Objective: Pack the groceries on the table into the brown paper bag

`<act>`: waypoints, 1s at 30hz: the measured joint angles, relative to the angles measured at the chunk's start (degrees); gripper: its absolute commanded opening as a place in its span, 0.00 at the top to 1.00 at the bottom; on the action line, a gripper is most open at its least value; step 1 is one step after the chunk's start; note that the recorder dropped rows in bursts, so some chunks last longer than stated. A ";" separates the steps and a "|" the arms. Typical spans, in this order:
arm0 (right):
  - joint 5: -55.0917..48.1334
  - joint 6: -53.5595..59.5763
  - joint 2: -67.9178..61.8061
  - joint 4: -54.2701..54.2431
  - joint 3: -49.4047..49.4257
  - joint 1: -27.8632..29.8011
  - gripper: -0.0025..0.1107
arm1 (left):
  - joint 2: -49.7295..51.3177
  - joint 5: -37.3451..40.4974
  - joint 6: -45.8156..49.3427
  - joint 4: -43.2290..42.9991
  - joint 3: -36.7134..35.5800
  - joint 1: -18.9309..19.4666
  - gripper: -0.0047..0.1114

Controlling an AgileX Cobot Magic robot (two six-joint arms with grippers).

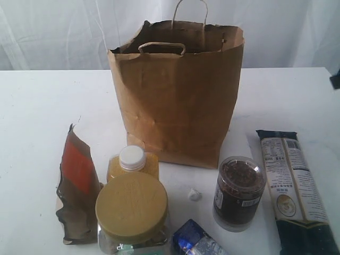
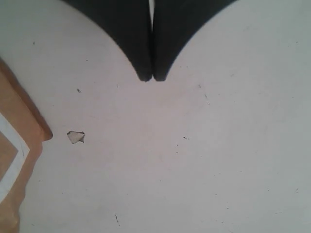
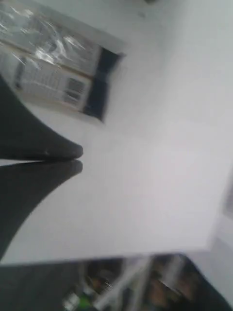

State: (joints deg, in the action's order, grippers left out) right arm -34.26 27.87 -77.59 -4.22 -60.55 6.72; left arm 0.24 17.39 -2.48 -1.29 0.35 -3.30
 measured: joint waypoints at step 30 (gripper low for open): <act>-28.21 -1.28 5.02 -8.79 1.37 -26.00 0.22 | 0.00 0.00 0.00 0.00 0.00 0.00 0.96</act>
State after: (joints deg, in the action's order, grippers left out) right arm -62.47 26.59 -72.57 -13.01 -59.17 -19.28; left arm 0.24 17.39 -2.48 -1.29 0.35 -3.30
